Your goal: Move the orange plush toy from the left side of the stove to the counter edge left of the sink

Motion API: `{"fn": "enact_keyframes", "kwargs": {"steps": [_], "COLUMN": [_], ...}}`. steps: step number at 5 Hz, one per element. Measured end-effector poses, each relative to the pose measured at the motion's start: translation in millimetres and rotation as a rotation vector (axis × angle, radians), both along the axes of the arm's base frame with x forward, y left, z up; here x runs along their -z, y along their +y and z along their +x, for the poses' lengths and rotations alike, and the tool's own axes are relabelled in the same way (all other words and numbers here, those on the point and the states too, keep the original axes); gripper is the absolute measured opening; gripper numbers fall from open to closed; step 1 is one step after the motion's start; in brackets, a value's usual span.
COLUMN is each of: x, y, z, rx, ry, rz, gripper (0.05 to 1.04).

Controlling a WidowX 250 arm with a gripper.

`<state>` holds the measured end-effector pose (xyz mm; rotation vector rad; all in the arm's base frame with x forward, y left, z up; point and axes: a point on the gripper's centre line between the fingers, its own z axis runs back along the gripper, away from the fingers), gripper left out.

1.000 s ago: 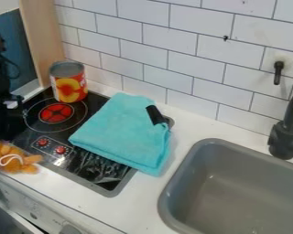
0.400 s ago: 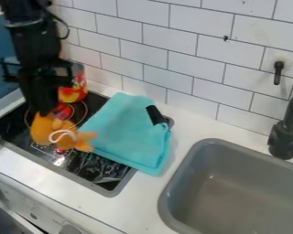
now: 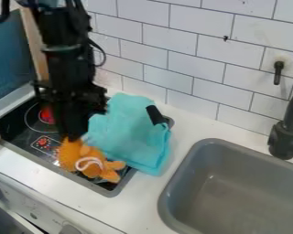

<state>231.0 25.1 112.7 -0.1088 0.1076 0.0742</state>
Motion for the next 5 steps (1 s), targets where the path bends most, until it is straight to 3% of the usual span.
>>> {"fn": "enact_keyframes", "kwargs": {"steps": [1,2,3,5], "x": [12.2,39.0,46.4,51.0], "y": [-22.9,-54.9,-67.8,-59.8], "z": [-8.0,0.8,5.9,2.9], "rx": [0.030,-0.047,-0.087,-0.129], "ry": [0.028,0.007,-0.010,0.018], "rz": [-0.010,-0.011,0.004,0.072], "gripper": [0.099,0.099,0.099,0.099]}}
